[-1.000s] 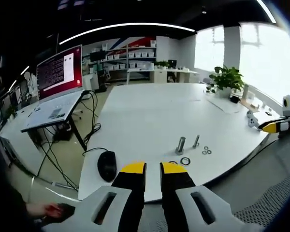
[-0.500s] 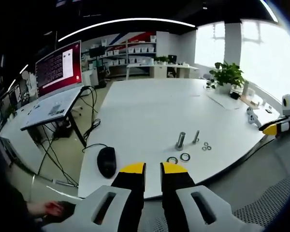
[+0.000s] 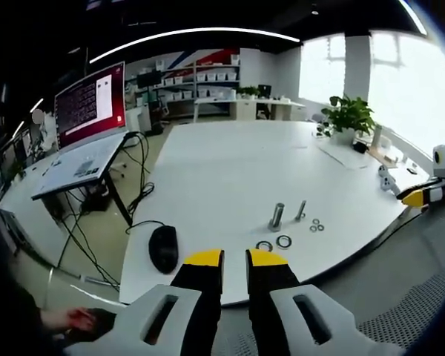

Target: Place the washer onto the threaded stud by aligning its center hole with the stud, sliding it down to the base, and recovering from edge contact or off-axis alignment until the washer reaches the visible bottom stop.

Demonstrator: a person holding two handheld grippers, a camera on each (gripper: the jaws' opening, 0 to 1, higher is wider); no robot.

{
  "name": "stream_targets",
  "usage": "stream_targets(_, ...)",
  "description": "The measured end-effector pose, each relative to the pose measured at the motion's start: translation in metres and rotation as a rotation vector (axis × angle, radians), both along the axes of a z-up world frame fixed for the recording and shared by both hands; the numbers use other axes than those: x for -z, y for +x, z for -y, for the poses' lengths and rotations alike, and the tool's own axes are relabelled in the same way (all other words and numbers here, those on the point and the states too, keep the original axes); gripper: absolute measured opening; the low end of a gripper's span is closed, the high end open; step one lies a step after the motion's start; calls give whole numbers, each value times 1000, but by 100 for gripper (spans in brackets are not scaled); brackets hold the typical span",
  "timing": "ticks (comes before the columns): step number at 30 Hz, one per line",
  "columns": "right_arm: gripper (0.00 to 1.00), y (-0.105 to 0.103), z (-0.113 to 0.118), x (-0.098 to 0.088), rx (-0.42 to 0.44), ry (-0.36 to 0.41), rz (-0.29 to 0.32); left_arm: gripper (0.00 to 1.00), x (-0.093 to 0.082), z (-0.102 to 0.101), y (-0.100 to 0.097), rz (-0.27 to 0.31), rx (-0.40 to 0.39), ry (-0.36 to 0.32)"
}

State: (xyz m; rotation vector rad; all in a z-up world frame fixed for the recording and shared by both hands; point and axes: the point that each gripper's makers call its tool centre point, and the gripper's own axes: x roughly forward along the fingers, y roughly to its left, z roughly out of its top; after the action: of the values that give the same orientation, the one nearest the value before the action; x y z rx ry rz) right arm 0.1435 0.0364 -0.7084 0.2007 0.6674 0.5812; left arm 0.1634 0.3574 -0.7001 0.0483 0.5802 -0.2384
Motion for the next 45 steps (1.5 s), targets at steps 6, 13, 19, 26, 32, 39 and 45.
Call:
stream_targets(6,27,-1,-1,0,-11,1,-6,9,-1,0,0,6,-1,-4)
stream_targets(13,27,0,-1,0,-11,0,1,9,-2,0,1,10,-3,-7)
stream_targets(19,28,-4,-3,3,-45,-20,-21,9,-1,1,1,5,5,-2)
stream_targets(26,28,-4,-5,3,-52,-25,-24,9,-1,0,1,5,-2,-7)
stream_targets(32,29,-5,-7,-2,-55,6,-8,9,-1,0,0,4,0,-9)
stream_targets(39,29,-6,-11,-3,-99,0,-15,9,-1,0,1,5,0,-10)
stream_targets(45,29,-2,-16,-9,-175,7,-30,9,0,1,1,1,7,-3)
